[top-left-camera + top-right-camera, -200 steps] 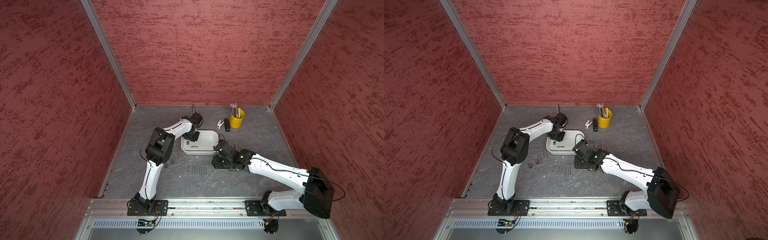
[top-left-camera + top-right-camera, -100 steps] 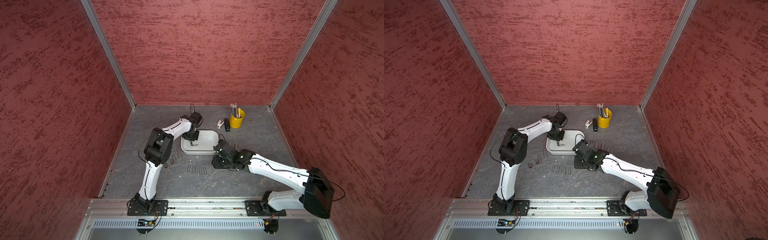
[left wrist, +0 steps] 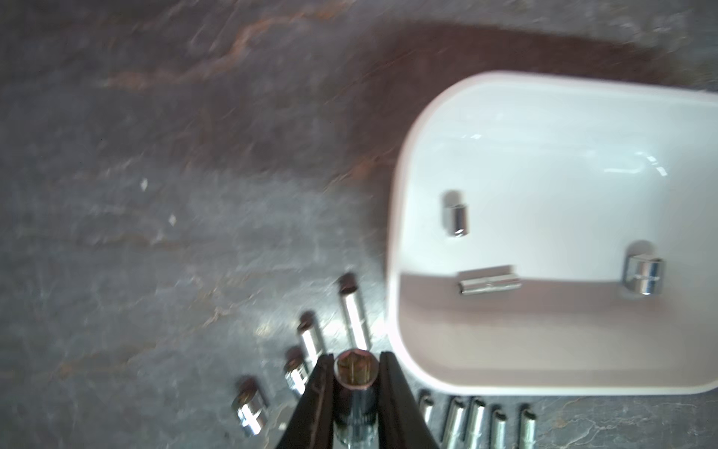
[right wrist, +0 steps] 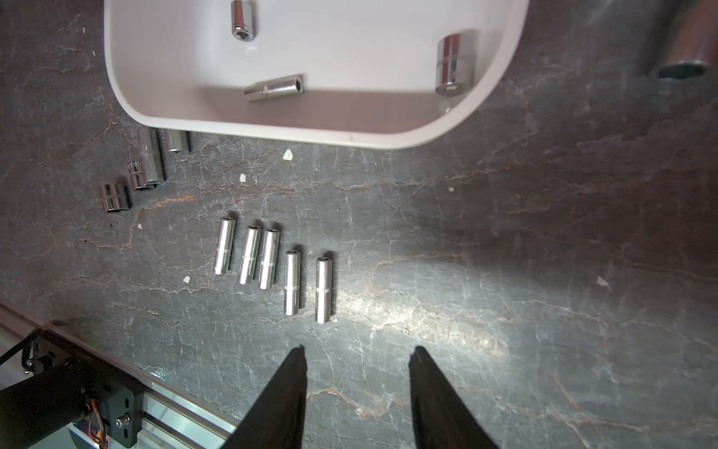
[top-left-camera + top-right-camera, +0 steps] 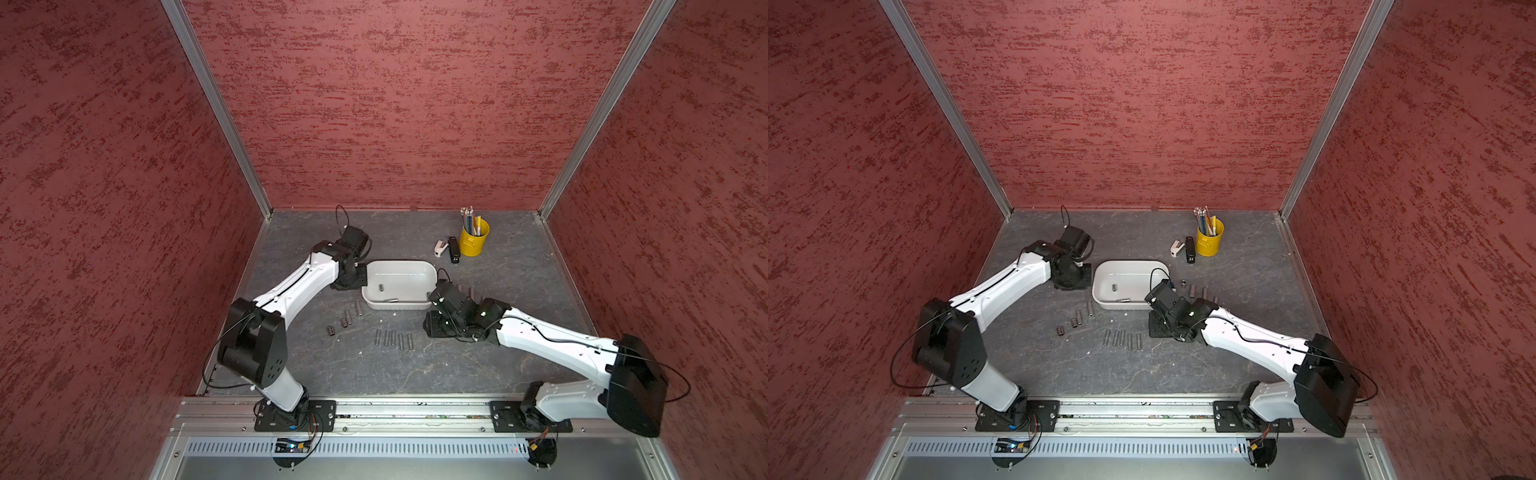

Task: Take out the socket from the storage box
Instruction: Pick up the socket head from the storage box, then place the socket head at the center of the board.

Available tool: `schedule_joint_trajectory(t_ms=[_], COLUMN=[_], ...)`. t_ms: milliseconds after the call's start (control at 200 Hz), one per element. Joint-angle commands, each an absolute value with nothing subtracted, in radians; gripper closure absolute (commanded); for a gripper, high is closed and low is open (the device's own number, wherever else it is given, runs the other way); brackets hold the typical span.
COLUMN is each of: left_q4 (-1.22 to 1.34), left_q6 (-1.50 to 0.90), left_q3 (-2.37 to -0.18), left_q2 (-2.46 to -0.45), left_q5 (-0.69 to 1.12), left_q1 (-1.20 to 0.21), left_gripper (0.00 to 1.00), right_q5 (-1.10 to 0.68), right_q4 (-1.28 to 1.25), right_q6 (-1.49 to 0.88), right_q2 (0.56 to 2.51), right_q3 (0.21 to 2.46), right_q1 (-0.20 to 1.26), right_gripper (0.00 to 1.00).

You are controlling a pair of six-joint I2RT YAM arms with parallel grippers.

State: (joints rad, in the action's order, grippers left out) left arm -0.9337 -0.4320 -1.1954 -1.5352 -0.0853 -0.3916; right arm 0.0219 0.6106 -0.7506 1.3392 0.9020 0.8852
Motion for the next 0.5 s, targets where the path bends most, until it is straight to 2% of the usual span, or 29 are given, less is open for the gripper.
schedule_joint_trajectory(t_ms=[0, 210, 496], left_q4=[-0.944, -0.927, -0.892], left_q6=[-0.562, -0.705, -0.762], left_q3=[-1.043, -0.802, -0.716], left_q2=[-1.393, -1.232, -1.256], left_q5=[-0.102, -0.149, -0.186], left_q1=[-0.371, -0.338, -0.317], left_gripper=[0.88, 0.89, 0.86], right_q5=[0.029, 0.018, 0.018], right_q4=[0.598, 0.585, 0.591], right_q6=[-0.725, -0.712, -0.695], right_q2=[1.350, 1.370, 1.374], right_q3=[0.933, 0.938, 0.946], right_q1=[0.879, 0.879, 0.877], right_gripper=[0.54, 0.54, 0.54])
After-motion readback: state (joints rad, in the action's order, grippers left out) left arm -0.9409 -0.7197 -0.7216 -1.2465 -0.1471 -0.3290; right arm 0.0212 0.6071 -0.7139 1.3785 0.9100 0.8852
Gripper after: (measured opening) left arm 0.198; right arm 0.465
